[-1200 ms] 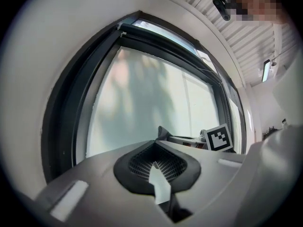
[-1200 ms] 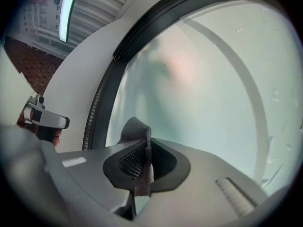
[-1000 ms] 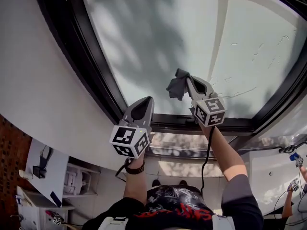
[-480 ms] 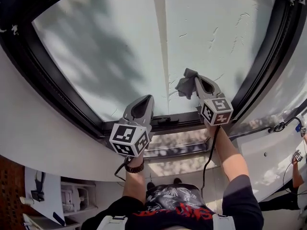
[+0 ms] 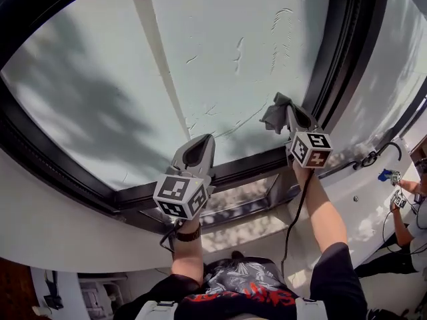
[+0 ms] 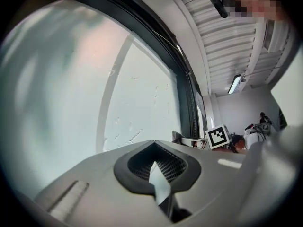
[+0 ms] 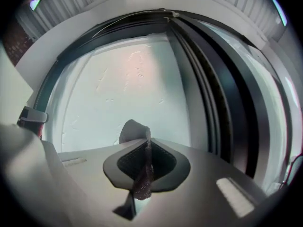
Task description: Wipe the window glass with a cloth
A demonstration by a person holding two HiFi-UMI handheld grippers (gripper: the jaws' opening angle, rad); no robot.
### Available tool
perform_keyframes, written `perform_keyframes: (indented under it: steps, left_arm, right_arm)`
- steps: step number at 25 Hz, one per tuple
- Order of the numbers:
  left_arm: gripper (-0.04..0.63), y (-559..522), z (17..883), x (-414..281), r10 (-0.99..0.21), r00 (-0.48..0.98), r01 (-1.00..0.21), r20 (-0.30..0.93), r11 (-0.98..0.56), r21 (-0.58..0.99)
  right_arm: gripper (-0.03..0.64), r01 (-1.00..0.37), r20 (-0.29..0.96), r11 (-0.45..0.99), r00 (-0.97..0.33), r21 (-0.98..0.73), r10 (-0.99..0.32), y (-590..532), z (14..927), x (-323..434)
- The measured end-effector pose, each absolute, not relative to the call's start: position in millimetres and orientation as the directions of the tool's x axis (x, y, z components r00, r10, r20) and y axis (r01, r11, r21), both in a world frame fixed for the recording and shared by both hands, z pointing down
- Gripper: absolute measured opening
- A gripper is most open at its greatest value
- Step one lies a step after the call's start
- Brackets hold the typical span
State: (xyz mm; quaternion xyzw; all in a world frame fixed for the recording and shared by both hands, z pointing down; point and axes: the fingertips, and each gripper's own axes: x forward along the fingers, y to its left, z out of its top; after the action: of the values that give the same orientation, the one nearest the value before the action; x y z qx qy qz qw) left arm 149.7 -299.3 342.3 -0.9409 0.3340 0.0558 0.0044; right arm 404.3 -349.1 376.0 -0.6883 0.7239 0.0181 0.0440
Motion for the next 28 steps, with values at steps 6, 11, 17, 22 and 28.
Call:
perform_keyframes:
  steps: [6, 11, 17, 22, 28]
  left_arm:
    - [0.000, -295.2, 336.0, 164.0, -0.604, 0.784, -0.608, -0.144, -0.794, 0.013]
    - [0.000, -306.4, 344.4, 124.1, -0.681, 0.723, -0.681, -0.116, -0.731, 0.050]
    - [0.000, -303.4, 353.5, 23.7, -0.812, 0.576, -0.810, -0.097, -0.582, 0.068]
    - [0.000, -285.8, 355.3, -90.6, -0.901, 0.421, -0.901, -0.104, -0.428, 0.066]
    - [0.000, -248.6, 361.8, -229.7, -0.971, 0.214, -0.970, -0.102, -0.224, 0.095]
  right_arm:
    - [0.017, -0.997, -0.069, -0.021, 0.027, -0.079, -0.997, -346.9, 385.1, 443.3]
    - [0.017, -0.986, -0.131, 0.095, -0.077, -0.137, -0.988, -341.0, 360.0, 393.6]
    - [0.017, -0.897, -0.236, 0.426, -0.392, -0.117, -0.889, -336.9, 326.9, 215.1]
    - [0.017, -0.770, -0.211, 0.627, -0.598, -0.113, -0.773, -342.1, 352.1, 55.1]
    - [0.017, -0.630, -0.130, 0.773, -0.762, -0.078, -0.634, -345.1, 393.2, -119.1]
